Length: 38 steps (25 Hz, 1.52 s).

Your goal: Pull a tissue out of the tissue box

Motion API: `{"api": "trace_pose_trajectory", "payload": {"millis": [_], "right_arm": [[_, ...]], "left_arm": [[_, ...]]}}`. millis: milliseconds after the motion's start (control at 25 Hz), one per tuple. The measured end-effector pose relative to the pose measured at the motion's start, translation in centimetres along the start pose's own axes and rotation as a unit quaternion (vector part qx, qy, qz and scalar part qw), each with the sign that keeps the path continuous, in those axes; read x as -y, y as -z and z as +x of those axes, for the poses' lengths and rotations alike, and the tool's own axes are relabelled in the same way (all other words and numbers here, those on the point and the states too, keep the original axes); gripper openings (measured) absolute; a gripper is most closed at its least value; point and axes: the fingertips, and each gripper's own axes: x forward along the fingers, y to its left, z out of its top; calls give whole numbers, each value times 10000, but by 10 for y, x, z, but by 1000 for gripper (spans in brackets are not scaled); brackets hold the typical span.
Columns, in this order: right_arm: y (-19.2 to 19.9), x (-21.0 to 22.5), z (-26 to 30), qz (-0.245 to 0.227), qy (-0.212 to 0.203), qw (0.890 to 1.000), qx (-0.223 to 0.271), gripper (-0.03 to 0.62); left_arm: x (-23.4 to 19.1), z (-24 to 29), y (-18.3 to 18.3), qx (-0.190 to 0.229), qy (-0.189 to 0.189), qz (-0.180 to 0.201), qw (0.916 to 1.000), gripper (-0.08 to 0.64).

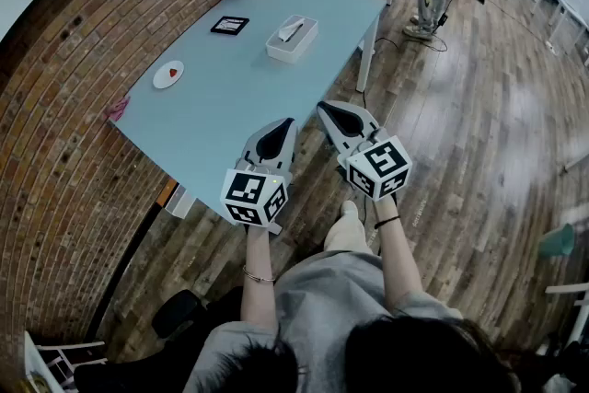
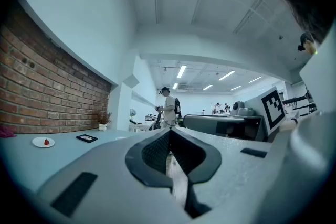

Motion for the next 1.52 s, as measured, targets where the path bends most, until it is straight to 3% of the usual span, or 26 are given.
{"api": "trace_pose_trajectory", "payload": {"millis": [400,920,1200,1520], "right_arm": [[0,1,-5,-27,-10,10000,-6,-2],[-5,24,-24,-24,283,9996,32,-2],[0,80,-19,0,401,9992,36,-2],[19,145,30,22,-48,9999,-164,-2]], "left_arm": [[1,1,2,9,-6,-38,10000,3],[0,13,10,-27,-19,-193,9998,3],[-6,58,19,-111,-12,-182,9998,3],[-31,140,22,-109,-286,-335,9990,3]]}}
